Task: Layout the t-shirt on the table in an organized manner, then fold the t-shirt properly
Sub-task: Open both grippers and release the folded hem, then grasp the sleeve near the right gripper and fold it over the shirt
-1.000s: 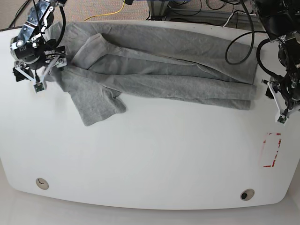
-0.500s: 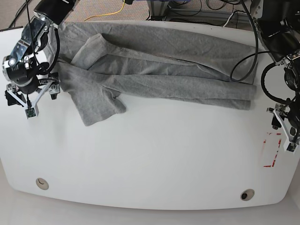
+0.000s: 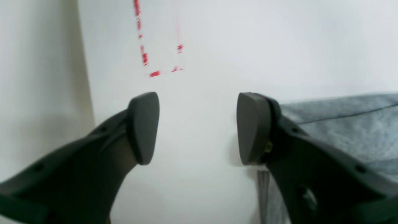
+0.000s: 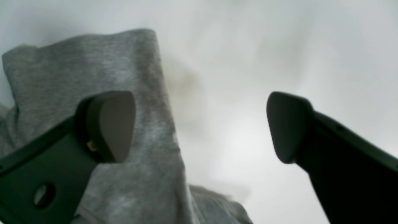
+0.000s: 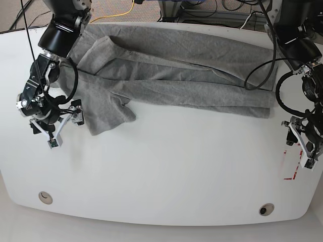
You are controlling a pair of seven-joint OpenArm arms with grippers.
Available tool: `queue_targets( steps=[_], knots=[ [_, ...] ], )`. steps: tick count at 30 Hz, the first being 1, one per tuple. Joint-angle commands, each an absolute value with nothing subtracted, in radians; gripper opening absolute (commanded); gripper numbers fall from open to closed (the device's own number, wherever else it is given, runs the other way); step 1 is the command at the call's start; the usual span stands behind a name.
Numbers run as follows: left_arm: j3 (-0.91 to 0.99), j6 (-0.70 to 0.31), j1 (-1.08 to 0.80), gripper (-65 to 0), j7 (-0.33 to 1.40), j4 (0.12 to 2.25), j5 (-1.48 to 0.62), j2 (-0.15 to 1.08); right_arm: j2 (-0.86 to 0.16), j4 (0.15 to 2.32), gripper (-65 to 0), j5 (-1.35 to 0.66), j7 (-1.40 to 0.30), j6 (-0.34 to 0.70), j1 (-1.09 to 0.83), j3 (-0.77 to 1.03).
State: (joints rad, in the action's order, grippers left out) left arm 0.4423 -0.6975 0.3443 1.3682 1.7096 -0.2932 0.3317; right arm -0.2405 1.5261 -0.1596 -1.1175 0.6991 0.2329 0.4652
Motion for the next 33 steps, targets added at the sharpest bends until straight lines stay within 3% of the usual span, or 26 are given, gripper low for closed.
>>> queue_targets(
  steps=[1,9,23,27,33],
  knots=[
    [0.447,-0.698,0.364,-27.8,1.359,1.727,-0.286,0.352,-0.249,1.465,0.0,-0.171,-1.050,0.698,0.269,0.440],
    [0.449,-0.698,0.348,-27.8,1.359,1.727,-0.286,0.355,-0.234,1.247,0.0,-0.171,-0.954,0.698,0.308,0.421],
    [0.449,-0.698,0.348,-27.8,1.359,1.727,-0.286,0.352,-0.170,1.233,-0.5,-0.173,-0.947,0.698,0.311,0.321],
    [0.449,-0.698,0.348,-27.8,1.359,1.727,-0.286,0.352,-0.145,1.233,-10.5,-0.173,-0.947,0.698,0.311,0.311],
    [0.449,-0.698,0.348,-27.8,1.359,1.727,-0.286,0.352,-0.134,1.233,-32.2,-0.173,-0.947,0.698,0.312,0.309]
  ],
)
